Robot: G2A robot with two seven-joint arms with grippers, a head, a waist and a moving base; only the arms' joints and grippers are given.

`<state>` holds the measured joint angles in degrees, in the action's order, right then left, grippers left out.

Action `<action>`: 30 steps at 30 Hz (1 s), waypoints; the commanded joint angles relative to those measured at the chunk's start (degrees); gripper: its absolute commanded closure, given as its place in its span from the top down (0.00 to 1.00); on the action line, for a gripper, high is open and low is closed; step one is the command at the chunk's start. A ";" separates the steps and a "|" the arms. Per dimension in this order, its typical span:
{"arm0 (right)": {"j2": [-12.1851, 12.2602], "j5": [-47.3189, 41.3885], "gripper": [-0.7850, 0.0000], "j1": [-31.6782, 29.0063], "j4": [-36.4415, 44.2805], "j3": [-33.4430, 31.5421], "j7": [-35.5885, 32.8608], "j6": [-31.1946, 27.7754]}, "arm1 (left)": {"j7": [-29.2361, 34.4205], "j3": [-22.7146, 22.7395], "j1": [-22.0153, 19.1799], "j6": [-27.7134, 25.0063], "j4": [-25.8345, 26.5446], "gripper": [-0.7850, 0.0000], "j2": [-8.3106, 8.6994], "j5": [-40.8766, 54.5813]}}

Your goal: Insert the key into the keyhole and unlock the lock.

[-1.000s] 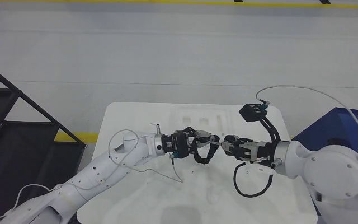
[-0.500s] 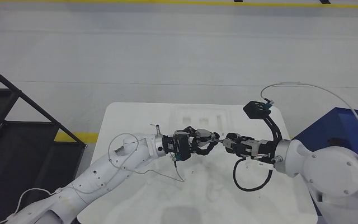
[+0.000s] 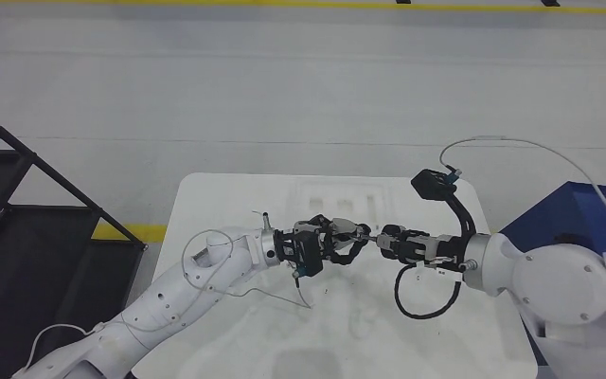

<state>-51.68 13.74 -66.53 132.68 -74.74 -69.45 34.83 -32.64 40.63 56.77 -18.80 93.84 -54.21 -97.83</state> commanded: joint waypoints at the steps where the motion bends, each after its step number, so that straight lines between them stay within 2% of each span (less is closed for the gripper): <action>1: 0.07 -0.08 0.00 0.10 -0.18 0.12 0.00 0.00 | -0.03 0.26 0.21 0.16 0.09 0.00 -0.10 -0.39; 30: 0.72 -2.21 0.00 2.03 -1.99 2.50 0.99 -0.02 | 0.01 3.28 2.29 -1.72 0.41 0.00 -1.69 -3.55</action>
<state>-50.98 11.64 -64.53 130.73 -72.26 -68.50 34.81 -32.74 43.86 59.07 -20.47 94.27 -55.85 -101.19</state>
